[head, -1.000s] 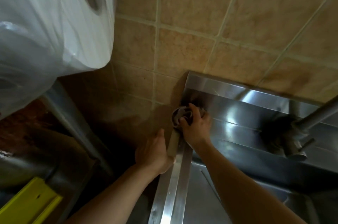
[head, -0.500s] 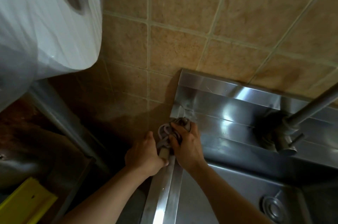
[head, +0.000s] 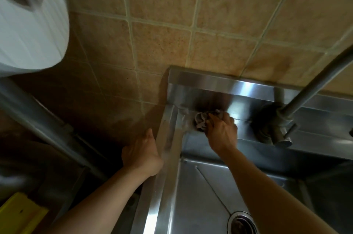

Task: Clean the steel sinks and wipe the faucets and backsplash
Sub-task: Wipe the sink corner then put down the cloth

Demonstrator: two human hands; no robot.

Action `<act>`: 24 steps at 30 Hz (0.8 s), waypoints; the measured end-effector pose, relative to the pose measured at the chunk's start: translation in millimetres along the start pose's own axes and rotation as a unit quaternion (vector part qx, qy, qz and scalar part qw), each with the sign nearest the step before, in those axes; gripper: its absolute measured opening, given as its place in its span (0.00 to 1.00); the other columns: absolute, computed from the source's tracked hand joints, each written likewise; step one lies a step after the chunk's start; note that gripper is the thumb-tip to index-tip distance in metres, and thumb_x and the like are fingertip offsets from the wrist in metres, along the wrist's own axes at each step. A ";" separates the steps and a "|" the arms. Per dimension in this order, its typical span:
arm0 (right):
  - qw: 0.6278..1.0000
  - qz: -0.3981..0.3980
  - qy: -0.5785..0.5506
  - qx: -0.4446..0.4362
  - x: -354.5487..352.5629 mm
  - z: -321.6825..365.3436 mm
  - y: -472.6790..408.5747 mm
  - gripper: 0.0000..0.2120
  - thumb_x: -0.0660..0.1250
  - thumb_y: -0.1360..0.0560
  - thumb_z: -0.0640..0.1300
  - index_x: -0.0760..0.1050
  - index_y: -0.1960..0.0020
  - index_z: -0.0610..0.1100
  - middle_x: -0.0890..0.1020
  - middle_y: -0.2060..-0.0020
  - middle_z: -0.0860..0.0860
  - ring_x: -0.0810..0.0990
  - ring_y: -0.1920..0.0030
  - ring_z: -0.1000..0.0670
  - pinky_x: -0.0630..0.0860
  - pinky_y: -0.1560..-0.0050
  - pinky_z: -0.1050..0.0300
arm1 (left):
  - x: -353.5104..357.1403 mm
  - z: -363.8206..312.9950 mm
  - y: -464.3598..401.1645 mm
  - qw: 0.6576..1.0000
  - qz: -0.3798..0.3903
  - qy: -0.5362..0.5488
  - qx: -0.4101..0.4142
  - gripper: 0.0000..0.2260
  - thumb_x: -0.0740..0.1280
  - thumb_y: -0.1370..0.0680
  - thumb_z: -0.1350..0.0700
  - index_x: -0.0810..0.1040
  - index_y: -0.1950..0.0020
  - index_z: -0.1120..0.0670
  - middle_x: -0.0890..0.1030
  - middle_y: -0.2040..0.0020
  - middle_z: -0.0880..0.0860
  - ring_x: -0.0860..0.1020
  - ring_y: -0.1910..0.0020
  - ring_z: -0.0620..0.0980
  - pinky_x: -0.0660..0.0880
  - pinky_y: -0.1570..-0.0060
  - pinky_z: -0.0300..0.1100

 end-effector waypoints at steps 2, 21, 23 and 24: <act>0.996 -0.024 0.034 0.073 -12.8 -37.9 2.3 0.18 0.60 0.21 0.46 0.71 0.31 0.48 0.67 0.34 0.41 0.65 0.36 0.38 0.63 0.36 0.47 | -0.9 -3.3 1.2 1.000 0.001 -0.010 -0.004 0.37 0.69 0.26 0.56 0.52 0.24 0.51 0.66 0.29 0.51 0.65 0.29 0.54 0.65 0.35 0.49; 0.969 0.035 -0.225 -0.099 5.6 57.6 37.9 0.13 0.67 0.28 0.35 0.81 0.46 0.45 0.77 0.51 0.54 0.75 0.50 0.57 0.72 0.44 0.64 | 0.2 -6.1 -3.5 1.000 0.018 -0.020 0.006 0.39 0.73 0.28 0.53 0.53 0.24 0.50 0.67 0.30 0.51 0.67 0.31 0.54 0.69 0.37 0.48; 0.947 0.023 -0.319 -0.023 -1.1 28.5 39.2 0.10 0.69 0.28 0.37 0.80 0.52 0.50 0.79 0.59 0.59 0.78 0.61 0.63 0.76 0.56 0.69 | -0.2 -8.3 -4.8 1.000 0.023 -0.017 0.012 0.38 0.73 0.29 0.54 0.55 0.25 0.49 0.69 0.32 0.51 0.68 0.32 0.54 0.71 0.39 0.48; 0.936 -0.014 -0.351 0.021 -6.9 10.2 38.4 0.08 0.70 0.29 0.40 0.80 0.53 0.51 0.80 0.60 0.55 0.79 0.62 0.61 0.79 0.58 0.64 | -0.4 -8.7 -5.5 0.999 0.023 -0.016 0.016 0.37 0.73 0.29 0.54 0.57 0.26 0.49 0.69 0.33 0.51 0.69 0.33 0.54 0.71 0.40 0.47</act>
Point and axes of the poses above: each hand's wrist, its own y-axis away from the middle knuckle, its own x-axis out of the palm, z = x × y, the point moved 8 cm from there along -y, towards the middle knuckle
